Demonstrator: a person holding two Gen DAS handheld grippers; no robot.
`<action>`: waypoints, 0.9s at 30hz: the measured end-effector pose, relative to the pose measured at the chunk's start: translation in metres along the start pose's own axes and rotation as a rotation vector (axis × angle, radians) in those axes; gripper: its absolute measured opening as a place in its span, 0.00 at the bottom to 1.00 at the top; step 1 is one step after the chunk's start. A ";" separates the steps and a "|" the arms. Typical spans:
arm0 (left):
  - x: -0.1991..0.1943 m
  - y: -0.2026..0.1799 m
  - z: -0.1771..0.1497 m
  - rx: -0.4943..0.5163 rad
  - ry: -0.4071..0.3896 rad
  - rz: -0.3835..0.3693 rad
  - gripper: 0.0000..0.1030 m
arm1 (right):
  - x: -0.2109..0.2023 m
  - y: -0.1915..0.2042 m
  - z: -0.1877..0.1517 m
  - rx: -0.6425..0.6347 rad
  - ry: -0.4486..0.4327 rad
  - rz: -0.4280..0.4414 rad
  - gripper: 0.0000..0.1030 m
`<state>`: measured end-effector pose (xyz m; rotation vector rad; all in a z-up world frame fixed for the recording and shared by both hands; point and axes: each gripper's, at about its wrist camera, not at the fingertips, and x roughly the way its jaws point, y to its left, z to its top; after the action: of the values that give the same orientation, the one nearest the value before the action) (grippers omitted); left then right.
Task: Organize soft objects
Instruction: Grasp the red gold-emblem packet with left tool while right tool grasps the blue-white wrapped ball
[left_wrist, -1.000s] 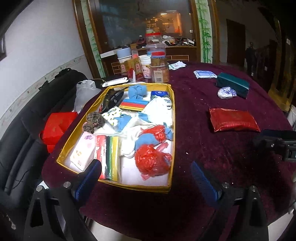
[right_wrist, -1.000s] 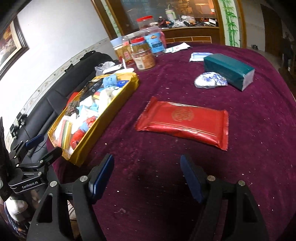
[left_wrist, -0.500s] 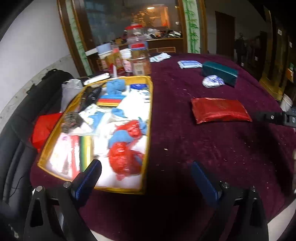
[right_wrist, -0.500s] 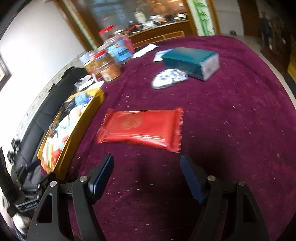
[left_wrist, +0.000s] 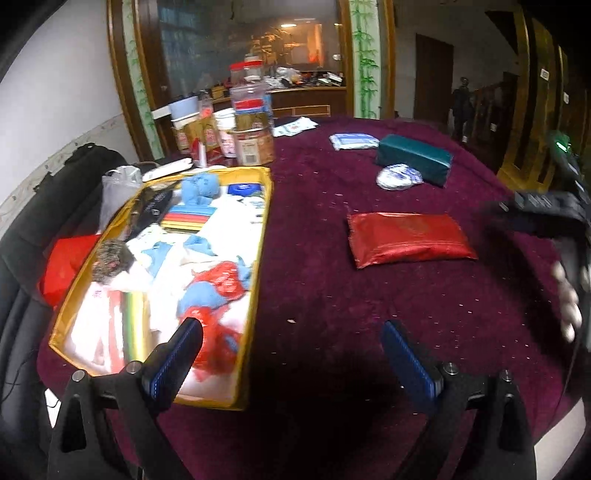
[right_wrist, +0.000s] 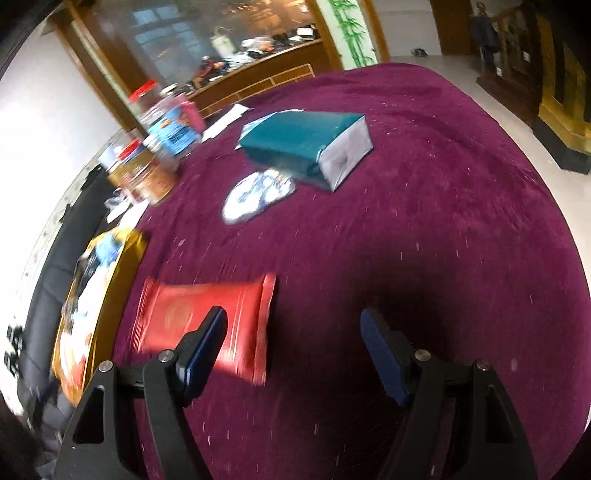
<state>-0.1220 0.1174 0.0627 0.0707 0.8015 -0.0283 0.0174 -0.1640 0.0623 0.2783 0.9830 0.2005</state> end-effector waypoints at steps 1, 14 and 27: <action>0.001 -0.002 0.000 -0.001 0.002 -0.012 0.96 | 0.007 0.000 0.010 0.011 0.009 0.005 0.72; -0.003 -0.002 -0.002 0.009 0.004 -0.120 0.96 | 0.122 0.033 0.104 0.258 0.112 0.021 0.79; 0.015 -0.029 0.037 0.179 0.059 -0.368 0.96 | 0.084 0.039 0.080 0.054 0.092 0.047 0.34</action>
<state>-0.0869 0.0856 0.0758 0.0926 0.8612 -0.4480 0.1284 -0.1135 0.0505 0.3439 1.0747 0.2312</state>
